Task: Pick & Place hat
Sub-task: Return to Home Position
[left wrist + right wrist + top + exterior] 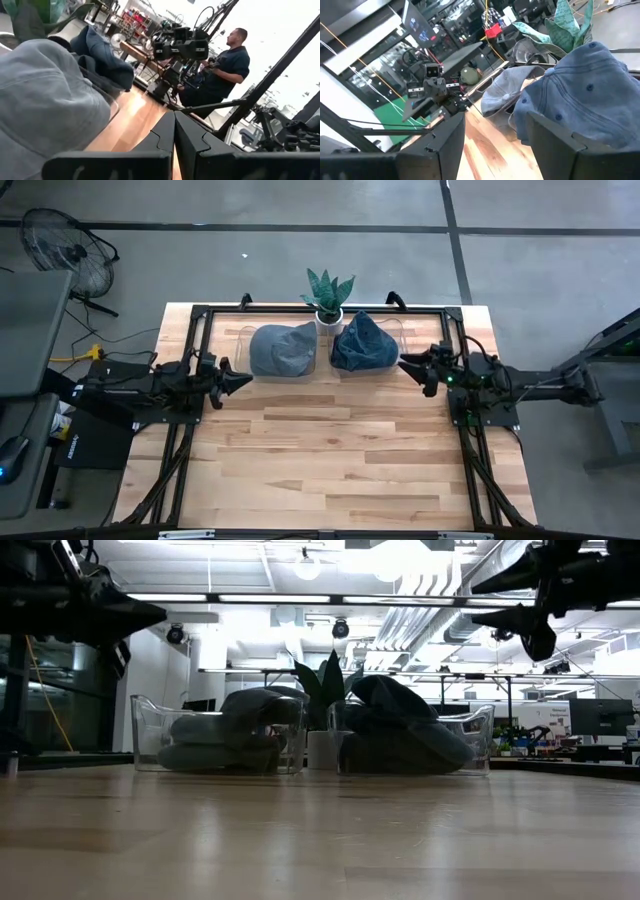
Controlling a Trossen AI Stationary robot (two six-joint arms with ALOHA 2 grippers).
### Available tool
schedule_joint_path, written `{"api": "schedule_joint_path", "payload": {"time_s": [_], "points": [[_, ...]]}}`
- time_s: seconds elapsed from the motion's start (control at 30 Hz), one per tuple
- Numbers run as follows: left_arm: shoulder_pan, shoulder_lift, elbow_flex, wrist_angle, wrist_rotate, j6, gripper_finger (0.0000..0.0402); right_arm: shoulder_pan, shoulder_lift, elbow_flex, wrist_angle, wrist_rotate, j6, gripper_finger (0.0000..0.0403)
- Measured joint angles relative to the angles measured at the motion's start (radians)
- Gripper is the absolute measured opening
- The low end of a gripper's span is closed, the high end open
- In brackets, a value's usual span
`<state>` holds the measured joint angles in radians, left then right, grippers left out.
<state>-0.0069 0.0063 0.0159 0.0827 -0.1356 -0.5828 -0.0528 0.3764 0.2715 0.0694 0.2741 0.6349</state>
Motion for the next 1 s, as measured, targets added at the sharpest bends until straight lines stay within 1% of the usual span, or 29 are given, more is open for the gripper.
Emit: {"api": "schedule_joint_path", "payload": {"time_s": [0.3,0.47,0.7,0.9,1.0], "points": [[0.0,0.0,-0.001,-0.004,0.017,0.004,0.0001,0.001,-0.099,-0.091,0.044,-0.004,0.015,0.0204],[0.0,0.0,-0.002,-0.004,0.016,0.003,0.0001,0.001,-0.171,-0.123,0.048,-0.035,0.012,0.0204],[0.0,0.0,-0.002,-0.007,0.014,-0.001,0.0001,0.001,-0.265,-0.124,-0.013,-0.06,-0.023,0.0204],[0.0,0.0,-0.002,-0.013,-0.026,-0.033,0.0001,0.001,-0.367,-0.124,-0.115,-0.088,-0.029,0.0204],[0.0,0.0,-0.002,-0.013,-0.032,-0.054,0.0001,0.001,-0.375,-0.124,-0.13,-0.104,-0.031,0.0204]]}}
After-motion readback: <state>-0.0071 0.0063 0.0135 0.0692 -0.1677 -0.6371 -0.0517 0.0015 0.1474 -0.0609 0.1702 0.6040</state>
